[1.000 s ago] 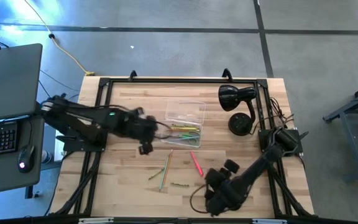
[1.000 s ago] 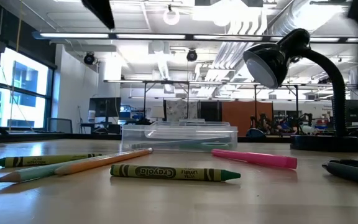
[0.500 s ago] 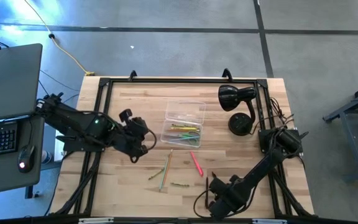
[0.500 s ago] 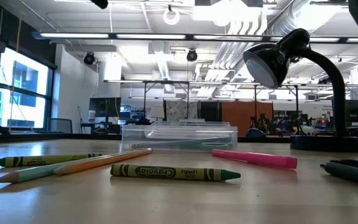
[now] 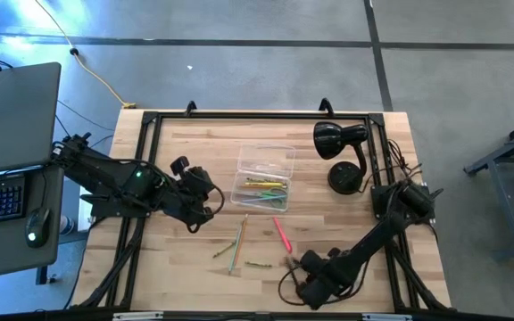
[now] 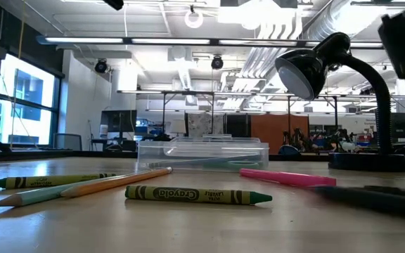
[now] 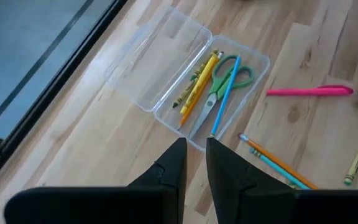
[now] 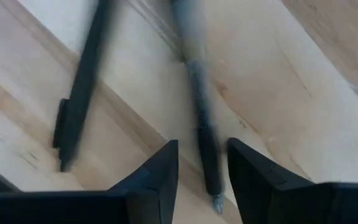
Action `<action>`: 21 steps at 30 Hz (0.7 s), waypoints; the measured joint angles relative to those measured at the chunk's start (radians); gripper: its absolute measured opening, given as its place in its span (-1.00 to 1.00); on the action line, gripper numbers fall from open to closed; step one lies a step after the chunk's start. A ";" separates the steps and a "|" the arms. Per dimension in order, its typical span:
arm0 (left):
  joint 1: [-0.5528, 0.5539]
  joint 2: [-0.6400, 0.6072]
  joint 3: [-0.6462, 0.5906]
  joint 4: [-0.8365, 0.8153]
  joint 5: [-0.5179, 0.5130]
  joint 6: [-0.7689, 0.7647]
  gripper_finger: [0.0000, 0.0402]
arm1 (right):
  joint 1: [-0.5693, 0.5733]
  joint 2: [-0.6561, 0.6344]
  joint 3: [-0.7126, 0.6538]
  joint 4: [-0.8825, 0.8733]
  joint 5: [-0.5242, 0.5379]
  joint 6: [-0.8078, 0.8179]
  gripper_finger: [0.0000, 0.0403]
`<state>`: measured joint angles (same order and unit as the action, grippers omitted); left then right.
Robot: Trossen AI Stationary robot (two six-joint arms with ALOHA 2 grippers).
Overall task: Pick & place school supplies into a supply box
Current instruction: Put the black transparent pen into the transparent supply box
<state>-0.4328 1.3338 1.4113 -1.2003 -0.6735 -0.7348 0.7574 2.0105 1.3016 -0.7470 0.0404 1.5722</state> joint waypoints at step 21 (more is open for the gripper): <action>-0.006 -0.008 0.001 -0.075 -0.008 -0.033 -0.55 | -0.236 -0.230 0.130 -0.326 0.468 -0.635 -0.95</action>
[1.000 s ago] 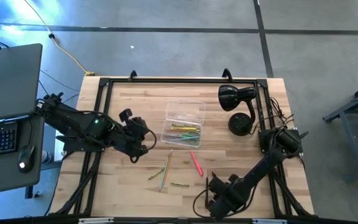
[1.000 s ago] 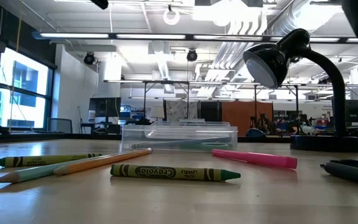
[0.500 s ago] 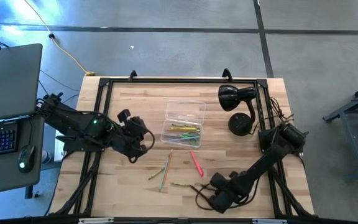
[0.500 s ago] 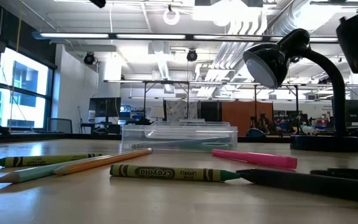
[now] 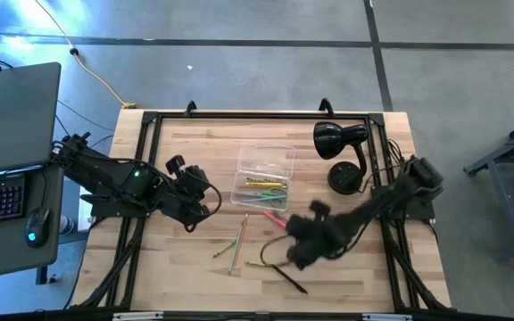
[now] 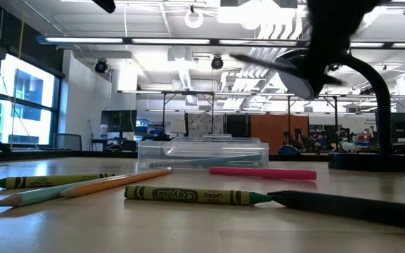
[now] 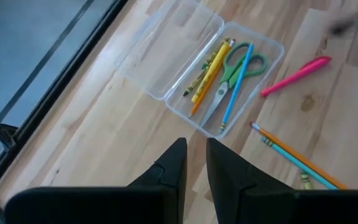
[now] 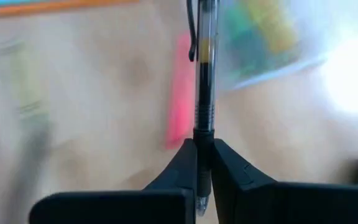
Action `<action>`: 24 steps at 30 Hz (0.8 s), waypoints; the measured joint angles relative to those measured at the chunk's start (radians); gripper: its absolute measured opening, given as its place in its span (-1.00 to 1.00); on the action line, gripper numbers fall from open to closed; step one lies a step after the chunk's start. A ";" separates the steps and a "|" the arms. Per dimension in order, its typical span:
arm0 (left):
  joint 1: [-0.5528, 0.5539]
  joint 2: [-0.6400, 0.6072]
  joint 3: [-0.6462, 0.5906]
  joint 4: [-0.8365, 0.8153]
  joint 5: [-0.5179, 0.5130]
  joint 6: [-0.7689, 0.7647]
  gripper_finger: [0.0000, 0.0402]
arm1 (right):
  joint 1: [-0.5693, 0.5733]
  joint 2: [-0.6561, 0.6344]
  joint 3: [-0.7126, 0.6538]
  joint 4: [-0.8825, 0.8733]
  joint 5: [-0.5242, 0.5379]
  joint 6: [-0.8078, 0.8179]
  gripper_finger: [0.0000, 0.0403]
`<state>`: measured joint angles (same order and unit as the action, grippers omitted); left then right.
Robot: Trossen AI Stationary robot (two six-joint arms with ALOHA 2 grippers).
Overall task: Pick & place school supplies into a supply box
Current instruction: Put the black transparent pen into the transparent supply box
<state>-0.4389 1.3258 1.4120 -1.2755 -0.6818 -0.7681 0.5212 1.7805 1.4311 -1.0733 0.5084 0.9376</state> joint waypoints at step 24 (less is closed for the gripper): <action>0.000 0.000 0.000 -0.018 -0.004 0.003 -0.55 | -0.511 0.124 -0.041 0.368 -0.213 -0.759 -0.72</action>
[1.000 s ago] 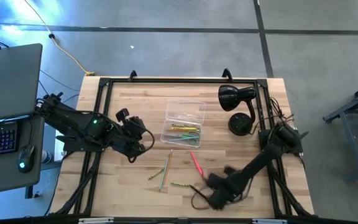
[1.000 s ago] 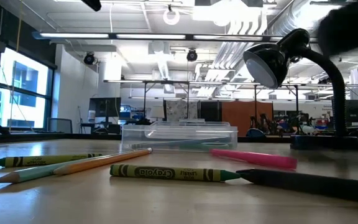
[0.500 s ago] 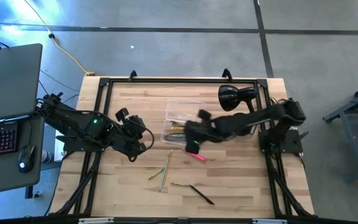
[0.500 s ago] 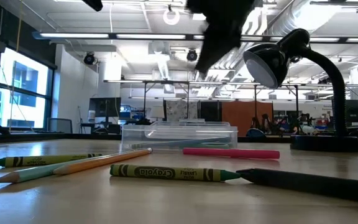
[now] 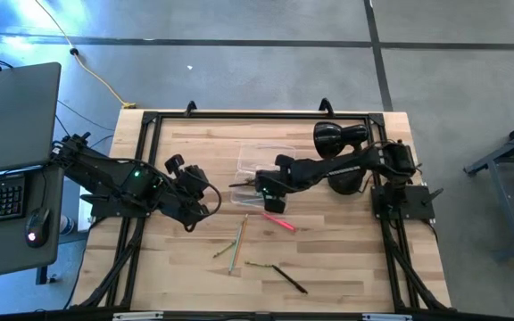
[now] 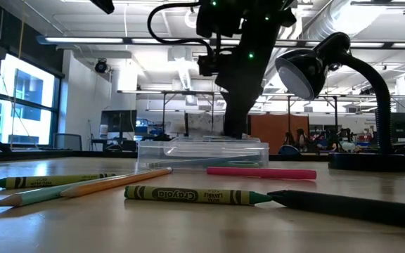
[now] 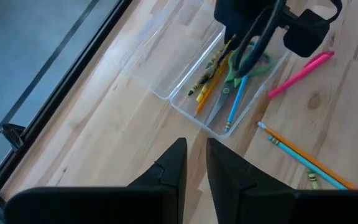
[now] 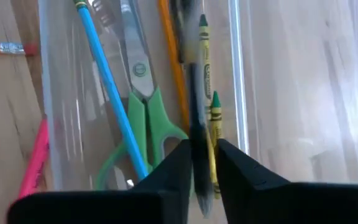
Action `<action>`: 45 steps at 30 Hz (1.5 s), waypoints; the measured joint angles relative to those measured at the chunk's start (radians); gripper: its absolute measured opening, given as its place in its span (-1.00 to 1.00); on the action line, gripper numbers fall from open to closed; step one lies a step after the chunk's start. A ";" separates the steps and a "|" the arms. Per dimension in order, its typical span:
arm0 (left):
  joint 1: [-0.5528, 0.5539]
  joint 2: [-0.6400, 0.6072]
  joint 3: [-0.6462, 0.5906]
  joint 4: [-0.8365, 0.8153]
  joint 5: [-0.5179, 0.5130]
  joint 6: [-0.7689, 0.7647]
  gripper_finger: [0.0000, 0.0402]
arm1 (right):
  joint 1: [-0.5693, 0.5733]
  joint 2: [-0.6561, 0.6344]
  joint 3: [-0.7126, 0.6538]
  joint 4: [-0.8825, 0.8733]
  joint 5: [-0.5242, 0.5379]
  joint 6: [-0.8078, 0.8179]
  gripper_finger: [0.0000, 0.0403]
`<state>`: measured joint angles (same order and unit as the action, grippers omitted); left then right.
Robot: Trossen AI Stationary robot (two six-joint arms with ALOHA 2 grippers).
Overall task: Pick & place school supplies into a supply box
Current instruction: Put the black transparent pen into the transparent supply box, then put the pink pen into the transparent supply box
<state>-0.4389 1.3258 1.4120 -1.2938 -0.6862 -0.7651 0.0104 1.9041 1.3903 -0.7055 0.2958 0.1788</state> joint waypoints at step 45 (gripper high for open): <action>0.000 0.000 0.000 -0.015 0.023 -0.026 -0.55 | 0.560 -0.094 -0.410 0.462 0.335 0.522 -0.35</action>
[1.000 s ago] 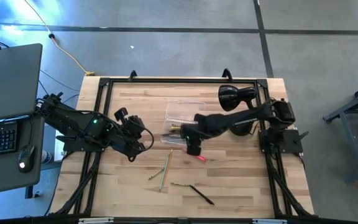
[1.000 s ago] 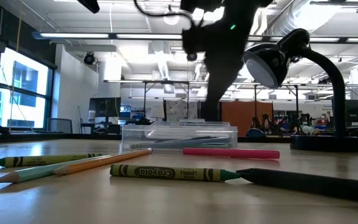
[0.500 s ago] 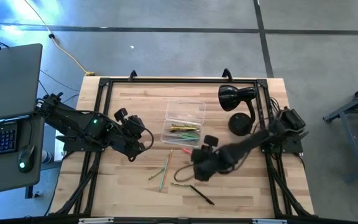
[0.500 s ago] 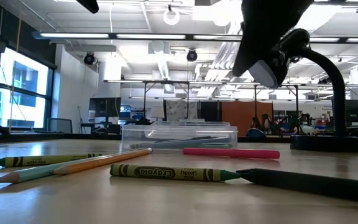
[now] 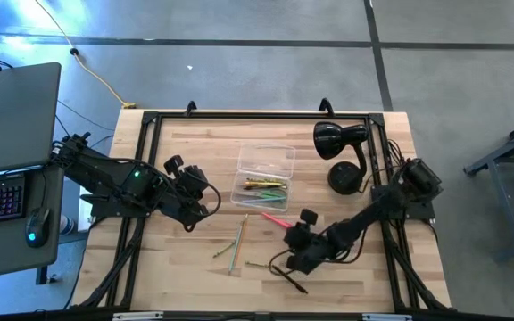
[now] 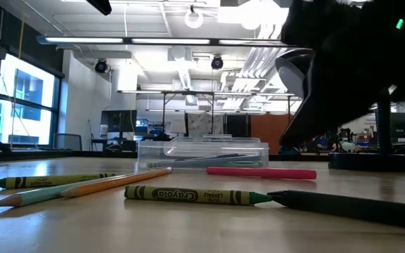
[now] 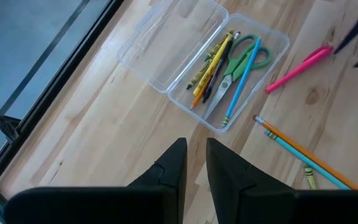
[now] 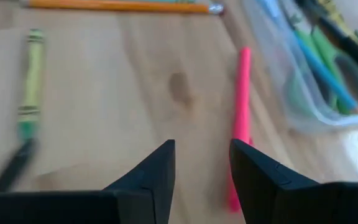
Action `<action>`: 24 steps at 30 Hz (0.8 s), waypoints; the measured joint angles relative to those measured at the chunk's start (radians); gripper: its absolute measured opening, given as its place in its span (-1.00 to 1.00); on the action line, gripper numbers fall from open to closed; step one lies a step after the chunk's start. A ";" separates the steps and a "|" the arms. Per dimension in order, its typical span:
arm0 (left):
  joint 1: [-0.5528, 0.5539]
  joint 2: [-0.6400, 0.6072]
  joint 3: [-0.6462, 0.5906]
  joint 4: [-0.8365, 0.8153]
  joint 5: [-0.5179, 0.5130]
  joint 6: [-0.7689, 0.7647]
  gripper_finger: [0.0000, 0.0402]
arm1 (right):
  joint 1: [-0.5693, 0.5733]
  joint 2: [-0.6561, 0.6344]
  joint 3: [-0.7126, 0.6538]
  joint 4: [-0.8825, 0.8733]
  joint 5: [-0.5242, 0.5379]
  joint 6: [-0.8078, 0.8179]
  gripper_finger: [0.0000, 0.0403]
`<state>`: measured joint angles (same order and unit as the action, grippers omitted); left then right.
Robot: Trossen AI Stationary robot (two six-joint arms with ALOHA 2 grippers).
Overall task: Pick & place school supplies into a supply box
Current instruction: Put the pink pen into the transparent supply box
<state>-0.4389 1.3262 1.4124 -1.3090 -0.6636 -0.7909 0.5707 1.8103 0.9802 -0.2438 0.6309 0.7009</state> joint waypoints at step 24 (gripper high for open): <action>0.000 0.000 0.000 0.001 0.000 0.000 -0.55 | -0.086 0.033 -0.452 0.750 0.028 -0.140 -0.40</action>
<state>-0.4393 1.3263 1.4124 -1.3079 -0.6640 -0.7910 0.4850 1.8429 0.5285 0.5064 0.6592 0.5613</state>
